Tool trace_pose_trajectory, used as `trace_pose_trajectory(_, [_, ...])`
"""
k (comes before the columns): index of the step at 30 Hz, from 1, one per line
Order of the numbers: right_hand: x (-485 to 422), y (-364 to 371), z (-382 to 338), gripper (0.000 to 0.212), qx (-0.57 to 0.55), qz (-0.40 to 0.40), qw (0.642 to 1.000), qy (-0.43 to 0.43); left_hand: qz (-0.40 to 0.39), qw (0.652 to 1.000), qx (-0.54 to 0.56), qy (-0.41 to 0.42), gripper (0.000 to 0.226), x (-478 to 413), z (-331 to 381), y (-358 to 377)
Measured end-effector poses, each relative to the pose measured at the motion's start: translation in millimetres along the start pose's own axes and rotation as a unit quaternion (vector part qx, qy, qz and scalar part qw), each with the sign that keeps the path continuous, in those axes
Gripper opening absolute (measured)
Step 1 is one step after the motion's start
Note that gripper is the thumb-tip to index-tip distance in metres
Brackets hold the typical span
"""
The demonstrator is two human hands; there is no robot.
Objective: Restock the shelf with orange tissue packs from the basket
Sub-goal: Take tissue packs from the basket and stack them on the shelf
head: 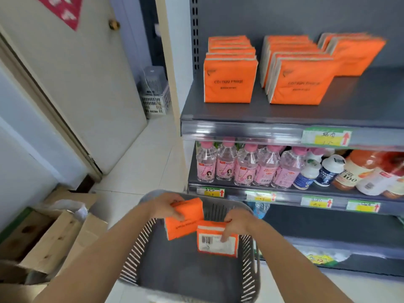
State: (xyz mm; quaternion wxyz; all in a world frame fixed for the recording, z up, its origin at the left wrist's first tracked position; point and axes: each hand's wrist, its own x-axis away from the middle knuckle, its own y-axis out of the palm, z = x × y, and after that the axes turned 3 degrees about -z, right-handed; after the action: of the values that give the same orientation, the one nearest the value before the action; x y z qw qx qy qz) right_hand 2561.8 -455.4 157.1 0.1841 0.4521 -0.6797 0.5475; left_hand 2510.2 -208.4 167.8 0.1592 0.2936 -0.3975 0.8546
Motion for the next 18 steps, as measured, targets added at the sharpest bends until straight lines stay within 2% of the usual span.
trace_pose_trajectory(3, [38, -33, -5, 0.054, -0.069, -0.031, 0.997, 0.010, -0.042, 0.998, 0.003, 0.045, 0.049, 34, 18, -30])
trace_pose_trajectory(6, [83, -69, -12, 0.042, -0.150, -0.079, 0.985, 0.014, -0.077, 0.993, -0.013, 0.090, 0.044, 65, 52, -57])
trace_pose_trajectory(8, [115, -94, -14, 0.033, -0.191, -0.092, 0.977, 0.000, -0.102, 0.987, -0.050, 0.114, 0.047, 87, 85, -74])
trace_pose_trajectory(11, [165, -134, -14, 0.035, -0.231, -0.105, 0.967, -0.031, -0.137, 0.977, -0.089, 0.139, 0.062, 118, 135, -93])
trace_pose_trajectory(15, [227, -184, -4, 0.052, -0.291, -0.067, 0.948, -0.106, -0.164, 0.963, -0.118, 0.177, 0.067, 158, 195, -116])
trace_pose_trajectory(18, [260, -216, 21, 0.062, -0.379, 0.006, 0.910, -0.168, -0.152, 0.959, -0.141, 0.192, 0.072, 177, 233, -134])
